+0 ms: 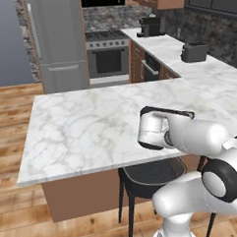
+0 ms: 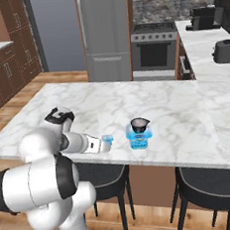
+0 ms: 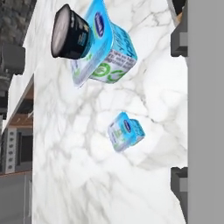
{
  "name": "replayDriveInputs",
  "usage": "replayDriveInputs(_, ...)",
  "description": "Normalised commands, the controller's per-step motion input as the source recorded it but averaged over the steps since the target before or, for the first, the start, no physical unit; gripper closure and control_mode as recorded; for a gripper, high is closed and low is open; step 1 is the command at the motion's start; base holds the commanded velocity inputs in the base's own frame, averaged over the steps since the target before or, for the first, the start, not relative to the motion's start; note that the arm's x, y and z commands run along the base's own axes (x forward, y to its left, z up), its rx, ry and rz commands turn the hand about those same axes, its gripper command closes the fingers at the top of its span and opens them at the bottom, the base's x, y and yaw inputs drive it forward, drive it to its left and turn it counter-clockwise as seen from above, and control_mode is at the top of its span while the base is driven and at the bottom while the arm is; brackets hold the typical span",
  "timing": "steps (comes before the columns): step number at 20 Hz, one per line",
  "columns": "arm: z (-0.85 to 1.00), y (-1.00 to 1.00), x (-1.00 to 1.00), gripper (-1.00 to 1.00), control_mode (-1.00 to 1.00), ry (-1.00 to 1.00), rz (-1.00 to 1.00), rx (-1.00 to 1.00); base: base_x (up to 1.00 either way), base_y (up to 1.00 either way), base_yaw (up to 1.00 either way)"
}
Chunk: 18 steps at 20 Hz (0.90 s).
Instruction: Stack the yogurt containers by placing the smaller containers on top of the larger containers.
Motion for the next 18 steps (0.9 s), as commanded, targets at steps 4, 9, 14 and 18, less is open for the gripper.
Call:
replayDriveInputs(4,0.00,-0.10,0.27,-1.00,-1.00,0.05,-0.04,0.00,0.00,0.00,0.00)
replayDriveInputs(9,0.00,-0.12,0.17,-1.00,-1.00,0.04,-0.05,0.00,0.00,0.00,0.00)
replayDriveInputs(14,0.00,-0.03,0.03,-1.00,-1.00,0.06,-0.05,0.00,0.00,0.00,0.00)
replayDriveInputs(18,0.00,0.00,0.01,-1.00,-1.00,0.08,-0.06,0.00,0.00,0.00,0.00)
